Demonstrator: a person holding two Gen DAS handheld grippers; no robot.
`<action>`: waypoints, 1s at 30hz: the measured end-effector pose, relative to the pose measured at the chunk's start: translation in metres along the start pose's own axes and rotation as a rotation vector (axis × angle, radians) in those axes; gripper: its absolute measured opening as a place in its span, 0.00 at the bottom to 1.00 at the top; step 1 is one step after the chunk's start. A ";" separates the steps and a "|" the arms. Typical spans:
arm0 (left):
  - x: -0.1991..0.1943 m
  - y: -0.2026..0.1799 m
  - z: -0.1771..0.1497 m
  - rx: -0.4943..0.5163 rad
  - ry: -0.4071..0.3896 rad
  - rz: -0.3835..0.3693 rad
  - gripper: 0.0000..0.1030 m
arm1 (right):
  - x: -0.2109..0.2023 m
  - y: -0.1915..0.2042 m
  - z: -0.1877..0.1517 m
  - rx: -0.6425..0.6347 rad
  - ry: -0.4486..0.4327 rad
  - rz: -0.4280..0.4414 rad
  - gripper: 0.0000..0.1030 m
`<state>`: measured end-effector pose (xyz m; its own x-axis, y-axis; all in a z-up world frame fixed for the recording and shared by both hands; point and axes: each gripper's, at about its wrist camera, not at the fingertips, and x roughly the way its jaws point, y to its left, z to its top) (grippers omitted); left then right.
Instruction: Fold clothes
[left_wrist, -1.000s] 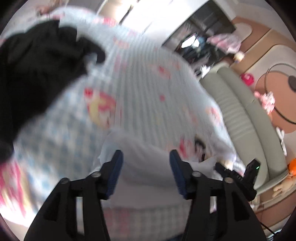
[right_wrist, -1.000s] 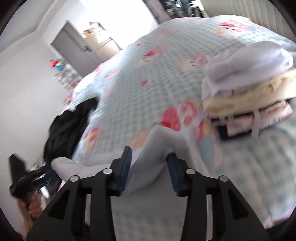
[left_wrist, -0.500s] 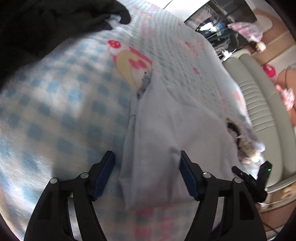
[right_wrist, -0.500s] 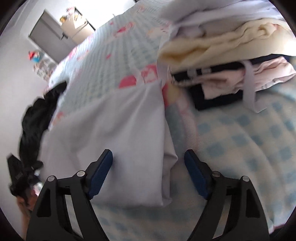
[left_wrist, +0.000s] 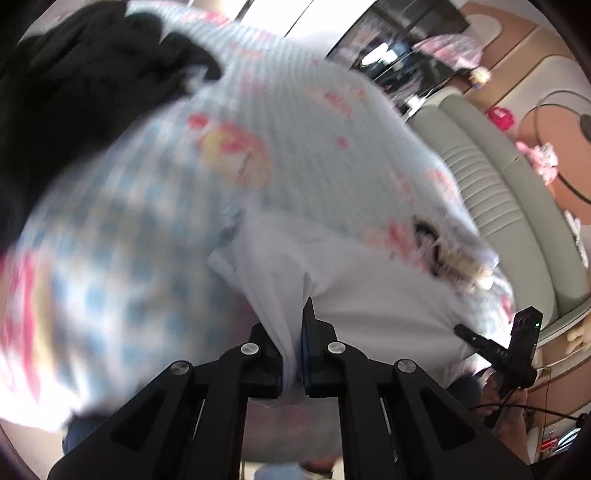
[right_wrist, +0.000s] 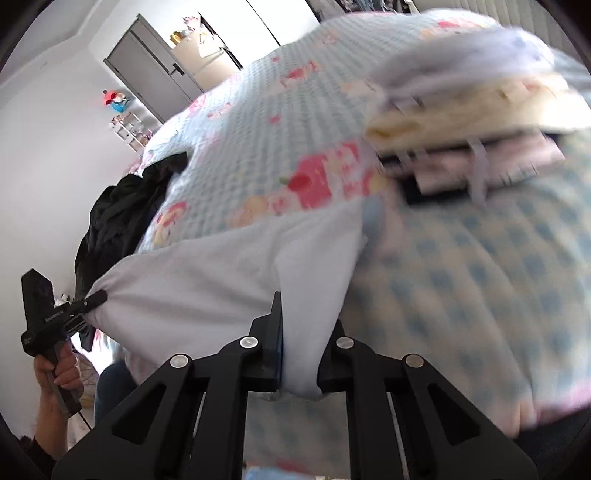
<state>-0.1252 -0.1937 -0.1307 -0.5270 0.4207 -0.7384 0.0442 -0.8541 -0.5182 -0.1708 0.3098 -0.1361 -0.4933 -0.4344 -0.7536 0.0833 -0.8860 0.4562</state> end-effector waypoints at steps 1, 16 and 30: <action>0.004 0.009 -0.009 -0.020 0.031 0.022 0.07 | 0.000 -0.006 -0.010 0.012 0.022 -0.006 0.10; -0.005 -0.005 0.026 0.062 -0.058 0.065 0.58 | -0.049 -0.022 -0.009 -0.070 -0.059 -0.235 0.47; 0.070 0.006 0.055 0.056 0.035 -0.031 0.73 | 0.051 -0.028 0.048 -0.035 0.085 0.039 0.73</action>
<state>-0.2082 -0.1858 -0.1617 -0.4974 0.4567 -0.7376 -0.0194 -0.8559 -0.5168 -0.2399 0.3198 -0.1646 -0.4143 -0.4796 -0.7735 0.1316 -0.8725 0.4705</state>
